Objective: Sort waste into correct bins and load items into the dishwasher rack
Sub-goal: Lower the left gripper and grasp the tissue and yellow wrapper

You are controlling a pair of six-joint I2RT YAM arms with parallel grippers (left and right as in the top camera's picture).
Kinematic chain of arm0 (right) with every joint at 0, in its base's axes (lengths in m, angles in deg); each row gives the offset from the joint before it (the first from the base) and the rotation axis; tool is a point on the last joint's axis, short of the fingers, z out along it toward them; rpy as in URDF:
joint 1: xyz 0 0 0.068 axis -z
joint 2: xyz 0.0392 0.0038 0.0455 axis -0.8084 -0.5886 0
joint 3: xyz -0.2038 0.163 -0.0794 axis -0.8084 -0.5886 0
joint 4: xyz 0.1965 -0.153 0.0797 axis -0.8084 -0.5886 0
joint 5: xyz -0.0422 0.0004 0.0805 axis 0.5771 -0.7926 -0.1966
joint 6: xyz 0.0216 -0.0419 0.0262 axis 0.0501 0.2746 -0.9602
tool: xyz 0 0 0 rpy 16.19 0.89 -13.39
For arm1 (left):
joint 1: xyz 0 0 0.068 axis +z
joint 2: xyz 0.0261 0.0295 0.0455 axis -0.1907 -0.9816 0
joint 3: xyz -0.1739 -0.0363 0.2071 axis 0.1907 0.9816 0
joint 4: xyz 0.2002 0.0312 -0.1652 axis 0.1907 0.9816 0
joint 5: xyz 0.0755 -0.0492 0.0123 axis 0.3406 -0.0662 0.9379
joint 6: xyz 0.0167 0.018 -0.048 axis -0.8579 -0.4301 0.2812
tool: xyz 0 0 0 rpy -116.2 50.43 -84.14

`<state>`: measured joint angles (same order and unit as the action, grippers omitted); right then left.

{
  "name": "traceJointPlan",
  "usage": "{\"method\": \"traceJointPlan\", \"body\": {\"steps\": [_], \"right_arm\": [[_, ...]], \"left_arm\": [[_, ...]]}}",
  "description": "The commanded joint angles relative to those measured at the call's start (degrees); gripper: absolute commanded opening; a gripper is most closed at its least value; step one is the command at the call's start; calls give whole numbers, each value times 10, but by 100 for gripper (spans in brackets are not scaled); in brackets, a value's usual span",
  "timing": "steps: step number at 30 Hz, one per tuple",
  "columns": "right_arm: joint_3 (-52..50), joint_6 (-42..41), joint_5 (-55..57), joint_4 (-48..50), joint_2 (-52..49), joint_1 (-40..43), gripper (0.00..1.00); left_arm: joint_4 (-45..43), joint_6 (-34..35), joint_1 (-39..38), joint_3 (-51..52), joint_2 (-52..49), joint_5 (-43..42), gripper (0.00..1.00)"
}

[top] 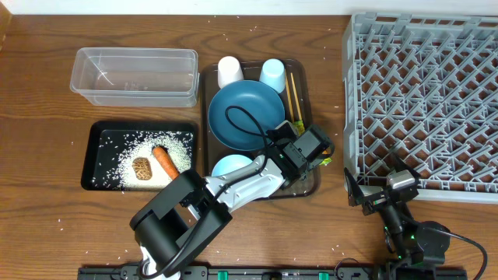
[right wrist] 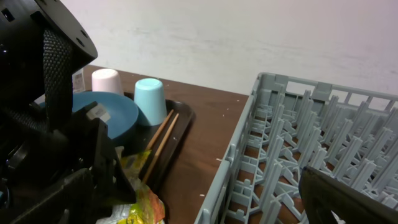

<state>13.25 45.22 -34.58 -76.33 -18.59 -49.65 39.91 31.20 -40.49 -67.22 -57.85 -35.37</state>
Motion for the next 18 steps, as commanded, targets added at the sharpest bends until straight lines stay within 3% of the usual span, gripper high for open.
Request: {"method": "traceJointPlan", "body": {"steps": [1, 7, 18], "right_arm": [[-1, 7, 2, -2, 1, 13, 99], [-1, 7, 2, -2, 1, 13, 99], [-1, 7, 2, -2, 1, 13, 99]], "left_arm": [[2, 0, -1, 1, -8, 15, 26], [1, -4, -1, 1, -8, 14, 6], [-1, -9, -2, 1, -1, -15, 6]]}}
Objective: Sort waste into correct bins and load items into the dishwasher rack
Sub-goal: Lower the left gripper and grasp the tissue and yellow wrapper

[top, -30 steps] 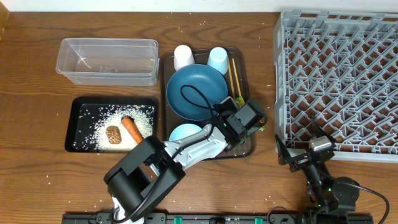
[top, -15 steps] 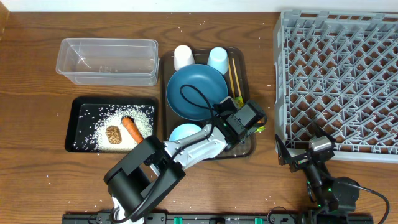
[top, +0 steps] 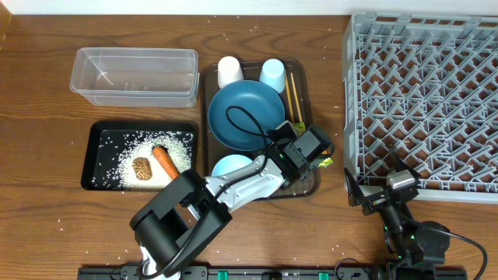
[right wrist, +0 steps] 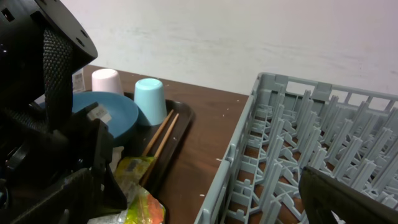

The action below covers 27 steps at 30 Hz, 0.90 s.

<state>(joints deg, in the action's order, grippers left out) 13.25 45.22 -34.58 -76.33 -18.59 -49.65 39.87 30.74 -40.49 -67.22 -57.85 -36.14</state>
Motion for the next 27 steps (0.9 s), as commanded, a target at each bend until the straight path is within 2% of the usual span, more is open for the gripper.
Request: {"method": "traceJointPlan", "body": {"steps": [1, 6, 7, 8, 9, 12, 22, 27], "right_arm": [[-1, 7, 2, -2, 1, 13, 99], [-1, 7, 2, -2, 1, 13, 99], [-1, 7, 2, -2, 1, 13, 99], [-1, 7, 2, -2, 1, 13, 99], [-1, 7, 2, -2, 1, 13, 99], [-1, 7, 2, -2, 1, 13, 99], [-1, 7, 2, -2, 1, 13, 99], [-1, 7, 2, -2, 1, 13, 99]], "left_arm": [[-1, -9, -2, 1, 2, -7, 7], [-1, -28, -2, 1, 14, -6, 6], [0, -28, -2, 1, 14, -6, 11], [4, -33, -2, 1, 13, -6, 39], [7, -42, -3, 1, 13, -7, 52], [17, -77, -9, 1, 13, -8, 63], [19, -92, -26, 1, 9, 30, 63], [19, -92, -26, 1, 2, 59, 67]]}}
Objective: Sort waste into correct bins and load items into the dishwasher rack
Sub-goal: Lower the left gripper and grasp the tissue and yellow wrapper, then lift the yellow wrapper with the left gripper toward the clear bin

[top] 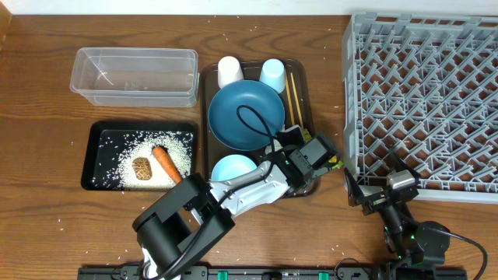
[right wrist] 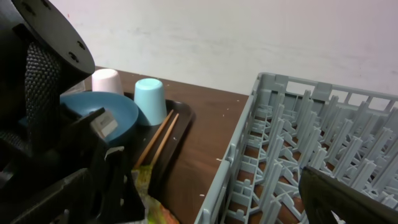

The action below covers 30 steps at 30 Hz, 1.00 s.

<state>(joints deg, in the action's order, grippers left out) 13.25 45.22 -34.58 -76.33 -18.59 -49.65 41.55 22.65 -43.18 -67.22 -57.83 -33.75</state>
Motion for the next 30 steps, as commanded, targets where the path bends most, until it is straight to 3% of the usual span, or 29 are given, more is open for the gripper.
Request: {"method": "traceJointPlan", "body": {"steps": [1, 5, 11, 30], "right_arm": [[-1, 7, 2, -2, 1, 13, 99], [-1, 7, 2, -2, 1, 13, 99], [-1, 7, 2, -2, 1, 13, 99], [-1, 7, 2, -2, 1, 13, 99]], "left_arm": [[2, -12, 1, 1, -2, 35, 68], [0, -11, 1, 1, -14, 35, 78], [-8, -11, 1, 1, -17, 35, 78], [-45, 2, 1, 1, -25, 42, 67]]}}
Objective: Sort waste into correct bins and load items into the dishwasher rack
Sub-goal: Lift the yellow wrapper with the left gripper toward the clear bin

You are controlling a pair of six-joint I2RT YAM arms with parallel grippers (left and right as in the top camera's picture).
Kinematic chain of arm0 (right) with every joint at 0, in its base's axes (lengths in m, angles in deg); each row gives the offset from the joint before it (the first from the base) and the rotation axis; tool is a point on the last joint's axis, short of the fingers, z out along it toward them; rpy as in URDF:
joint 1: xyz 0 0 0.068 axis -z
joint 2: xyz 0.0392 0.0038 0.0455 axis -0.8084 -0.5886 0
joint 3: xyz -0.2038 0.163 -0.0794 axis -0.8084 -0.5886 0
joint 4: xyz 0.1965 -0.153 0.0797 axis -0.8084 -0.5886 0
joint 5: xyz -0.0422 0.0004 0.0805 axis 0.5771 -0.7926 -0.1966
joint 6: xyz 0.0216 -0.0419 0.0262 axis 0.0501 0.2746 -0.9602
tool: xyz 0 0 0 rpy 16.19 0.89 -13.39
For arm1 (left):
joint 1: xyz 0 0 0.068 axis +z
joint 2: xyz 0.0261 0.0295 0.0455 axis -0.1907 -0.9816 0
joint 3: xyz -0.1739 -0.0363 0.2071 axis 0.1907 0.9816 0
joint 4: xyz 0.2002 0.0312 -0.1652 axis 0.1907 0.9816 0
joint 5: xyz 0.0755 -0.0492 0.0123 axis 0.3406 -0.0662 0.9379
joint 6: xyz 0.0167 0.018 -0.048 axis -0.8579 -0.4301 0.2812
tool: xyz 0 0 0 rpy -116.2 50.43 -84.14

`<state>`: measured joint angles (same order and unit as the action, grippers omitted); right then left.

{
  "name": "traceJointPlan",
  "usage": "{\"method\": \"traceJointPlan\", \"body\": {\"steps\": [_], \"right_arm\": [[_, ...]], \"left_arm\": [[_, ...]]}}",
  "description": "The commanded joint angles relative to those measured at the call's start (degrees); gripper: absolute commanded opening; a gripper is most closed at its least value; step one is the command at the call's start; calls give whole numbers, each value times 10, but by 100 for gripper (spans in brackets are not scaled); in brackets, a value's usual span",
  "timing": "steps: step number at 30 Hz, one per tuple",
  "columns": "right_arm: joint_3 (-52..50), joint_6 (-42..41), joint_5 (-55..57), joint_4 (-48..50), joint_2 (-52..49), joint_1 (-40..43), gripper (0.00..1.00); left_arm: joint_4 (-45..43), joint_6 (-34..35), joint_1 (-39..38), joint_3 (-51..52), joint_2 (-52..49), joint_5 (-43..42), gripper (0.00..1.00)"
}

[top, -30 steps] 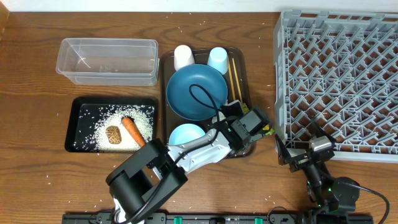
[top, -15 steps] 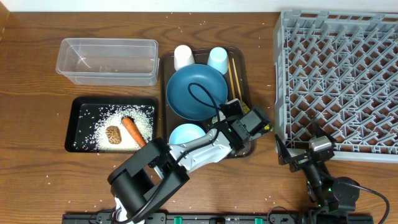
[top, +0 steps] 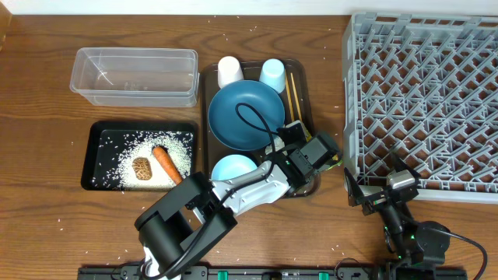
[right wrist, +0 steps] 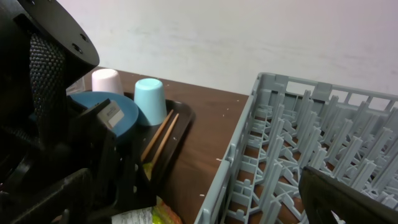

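Observation:
A crinkled yellow-green wrapper (top: 335, 162) sticks out over the right rim of the brown tray (top: 205, 109), with my left gripper (top: 328, 158) shut on it. In the right wrist view the wrapper (right wrist: 157, 214) shows at the bottom edge under the black left gripper (right wrist: 127, 186). The tray carries a blue plate (top: 245, 114), a light blue bowl (top: 232, 166), a white cup (top: 229, 70), a light blue cup (top: 272, 74) and chopsticks (top: 291, 93). My right gripper (top: 372, 179) stands open at the front left corner of the grey dishwasher rack (top: 424, 101), holding nothing.
A clear plastic bin (top: 134, 75) stands at the back left. In front of it a black tray (top: 97, 132) holds scattered rice, a carrot (top: 163, 161) and a brown lump (top: 142, 168). The rack wall (right wrist: 245, 155) rises close to the right gripper.
My left gripper has shifted slightly right and turned a little, the wrapper going with it. The right arm has not moved.
My left gripper was over the tray's front right corner, down at the wrapper beside the chopsticks. By 1.0 s ago it had moved right past the tray's rim with the wrapper in it, and it now stands slightly further right. The right gripper stayed open by the rack.

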<state>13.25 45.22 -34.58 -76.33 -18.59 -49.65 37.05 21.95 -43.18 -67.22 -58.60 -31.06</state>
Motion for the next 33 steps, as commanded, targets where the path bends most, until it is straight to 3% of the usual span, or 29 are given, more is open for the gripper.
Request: {"method": "traceJointPlan", "body": {"steps": [1, 13, 18, 28, 33], "right_arm": [[-1, 7, 2, -2, 1, 13, 99], [-1, 7, 2, -2, 1, 13, 99], [-1, 7, 2, -2, 1, 13, 99], [-1, 7, 2, -2, 1, 13, 99], [-1, 7, 2, -2, 1, 13, 99]], "left_arm": [[0, 18, 1, 1, -21, 15, 67], [-13, 43, 1, 1, -52, 14, 66], [-15, 43, 1, 1, -52, 7, 38], [-17, 43, 1, 1, -46, 2, 27], [-17, 15, 1, 1, -25, 2, 14]]}}
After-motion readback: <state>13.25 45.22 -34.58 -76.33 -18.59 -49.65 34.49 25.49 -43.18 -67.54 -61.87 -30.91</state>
